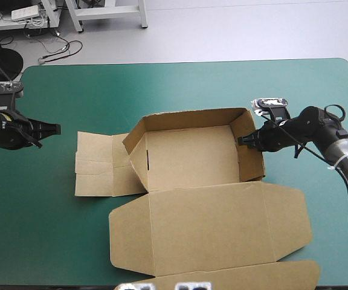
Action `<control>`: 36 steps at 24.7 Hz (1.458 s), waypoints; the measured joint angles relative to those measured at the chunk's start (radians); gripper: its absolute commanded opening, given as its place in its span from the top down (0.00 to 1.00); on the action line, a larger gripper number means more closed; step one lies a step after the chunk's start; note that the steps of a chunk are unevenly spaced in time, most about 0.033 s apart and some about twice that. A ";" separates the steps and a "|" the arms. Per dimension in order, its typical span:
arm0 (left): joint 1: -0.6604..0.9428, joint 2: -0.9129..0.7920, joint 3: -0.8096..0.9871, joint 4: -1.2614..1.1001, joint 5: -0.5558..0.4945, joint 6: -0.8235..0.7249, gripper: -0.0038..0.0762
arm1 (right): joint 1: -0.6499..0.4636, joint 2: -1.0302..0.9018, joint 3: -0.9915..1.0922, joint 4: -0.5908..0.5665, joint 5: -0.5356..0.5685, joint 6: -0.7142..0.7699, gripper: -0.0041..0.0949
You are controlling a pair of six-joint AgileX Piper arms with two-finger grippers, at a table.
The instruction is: Fold the box
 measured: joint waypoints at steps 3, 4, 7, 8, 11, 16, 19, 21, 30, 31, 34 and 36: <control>0.001 -0.026 0.034 -0.041 -0.011 0.024 0.95 | 0.002 0.021 0.005 -0.053 -0.041 0.025 0.59; 0.002 -0.027 0.035 -0.046 -0.015 0.025 0.95 | 0.002 0.023 0.004 -0.063 -0.041 0.026 0.58; 0.002 -0.027 0.035 -0.099 -0.060 0.052 0.95 | 0.002 0.025 -0.059 -0.093 -0.002 0.027 0.58; 0.002 -0.027 0.036 -0.102 -0.067 0.058 0.95 | 0.002 0.025 -0.100 -0.103 0.014 0.028 0.58; 0.002 -0.026 0.036 -0.098 -0.080 0.062 0.95 | 0.002 0.017 -0.222 -0.148 0.083 0.029 0.58; -0.011 -0.017 0.036 -0.098 -0.098 0.069 0.95 | 0.002 -0.025 -0.385 -0.250 0.216 0.108 0.58; -0.049 0.008 0.036 -0.098 -0.102 0.069 0.95 | 0.002 -0.047 -0.421 -0.309 0.294 0.180 0.58; -0.076 0.029 0.036 -0.098 -0.107 0.069 0.95 | 0.002 -0.057 -0.426 -0.333 0.341 0.207 0.58; -0.106 0.060 0.036 -0.107 -0.105 0.069 0.95 | 0.002 -0.040 -0.377 -0.312 0.382 0.249 0.58; -0.106 0.060 0.036 -0.107 -0.097 0.069 0.95 | 0.002 -0.030 -0.372 -0.303 0.378 0.249 0.58; -0.106 0.060 0.036 -0.107 -0.090 0.069 0.95 | 0.002 0.014 -0.364 -0.272 0.361 0.246 0.58; -0.106 0.060 0.036 -0.107 -0.089 0.069 0.95 | 0.002 0.049 -0.363 -0.257 0.355 0.245 0.58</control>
